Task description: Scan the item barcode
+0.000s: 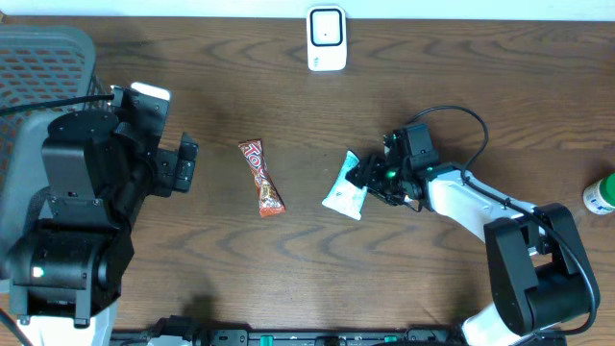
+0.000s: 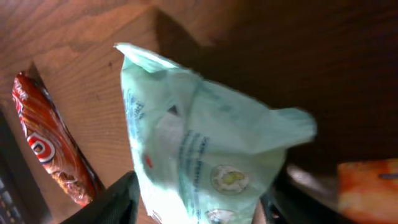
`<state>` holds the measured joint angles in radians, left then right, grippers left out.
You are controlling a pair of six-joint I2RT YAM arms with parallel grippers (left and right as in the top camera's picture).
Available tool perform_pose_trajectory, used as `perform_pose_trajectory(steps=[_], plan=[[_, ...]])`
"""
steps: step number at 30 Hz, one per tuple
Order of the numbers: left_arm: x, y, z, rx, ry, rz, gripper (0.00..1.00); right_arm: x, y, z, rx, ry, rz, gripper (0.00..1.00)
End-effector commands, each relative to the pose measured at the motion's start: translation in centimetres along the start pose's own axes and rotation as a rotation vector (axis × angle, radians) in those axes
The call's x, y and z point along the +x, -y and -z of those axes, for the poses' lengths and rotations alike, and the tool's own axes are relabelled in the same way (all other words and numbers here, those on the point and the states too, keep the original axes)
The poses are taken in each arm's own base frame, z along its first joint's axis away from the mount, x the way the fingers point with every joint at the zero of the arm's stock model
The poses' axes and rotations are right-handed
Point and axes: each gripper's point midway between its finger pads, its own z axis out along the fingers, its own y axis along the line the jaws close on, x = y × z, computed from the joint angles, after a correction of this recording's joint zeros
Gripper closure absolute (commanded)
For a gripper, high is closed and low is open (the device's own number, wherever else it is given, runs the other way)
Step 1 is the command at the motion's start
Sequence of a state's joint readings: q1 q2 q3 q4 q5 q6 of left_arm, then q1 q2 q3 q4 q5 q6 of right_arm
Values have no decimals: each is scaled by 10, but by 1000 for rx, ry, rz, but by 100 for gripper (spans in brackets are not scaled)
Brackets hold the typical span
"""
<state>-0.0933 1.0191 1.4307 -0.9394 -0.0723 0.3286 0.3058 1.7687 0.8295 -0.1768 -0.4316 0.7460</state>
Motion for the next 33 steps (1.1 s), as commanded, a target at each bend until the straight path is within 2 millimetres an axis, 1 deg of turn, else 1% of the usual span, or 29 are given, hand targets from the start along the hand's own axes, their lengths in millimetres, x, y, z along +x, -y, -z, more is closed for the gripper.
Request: perform_pose_trajectory(steps=[1, 3, 6, 7, 9, 10, 11, 13, 16, 17, 19, 21, 22, 23, 26, 29, 33], plan=[[1, 1, -1, 10, -3, 14, 2, 30, 98, -25, 307, -35, -36, 42], [1, 1, -1, 10, -3, 14, 2, 30, 101, -29, 307, -38, -20, 47], [1, 1, -1, 10, -3, 14, 2, 30, 108, -40, 310, -47, 8, 62], [1, 1, -1, 10, -3, 14, 2, 31, 110, -44, 306, -51, 19, 69], [1, 1, -1, 10, -3, 14, 2, 31, 111, -52, 282, -63, 56, 90], [1, 1, -1, 9, -3, 15, 2, 31, 109, -56, 266, -67, 80, 97], [1, 1, -1, 9, -3, 14, 2, 30, 107, -57, 254, -64, 101, 99], [1, 1, -1, 9, -3, 15, 2, 26, 102, -56, 240, -57, 135, 99], [1, 1, -1, 10, -3, 14, 2, 23, 88, -44, 197, -65, 147, 99], [1, 1, -1, 10, -3, 14, 2, 21, 84, -37, 188, -61, 141, 99], [1, 1, -1, 10, -3, 14, 2, 17, 66, -18, 122, -57, 131, 99], [1, 1, -1, 10, -3, 14, 2, 13, 36, 6, 0, -48, 147, 99], [1, 1, -1, 10, -3, 14, 2, 10, 16, 24, -79, -31, 162, 99], [1, 1, -1, 10, -3, 14, 2, 9, 7, 34, -118, -20, 171, 99], [1, 1, -1, 10, -3, 14, 2, 3, -36, 82, -283, 51, 229, 99], [1, 1, -1, 10, -3, 14, 2, 3, -65, 126, -374, 135, 259, 99], [1, 1, -1, 10, -3, 14, 2, 11, -92, 171, -466, 221, 286, 99]])
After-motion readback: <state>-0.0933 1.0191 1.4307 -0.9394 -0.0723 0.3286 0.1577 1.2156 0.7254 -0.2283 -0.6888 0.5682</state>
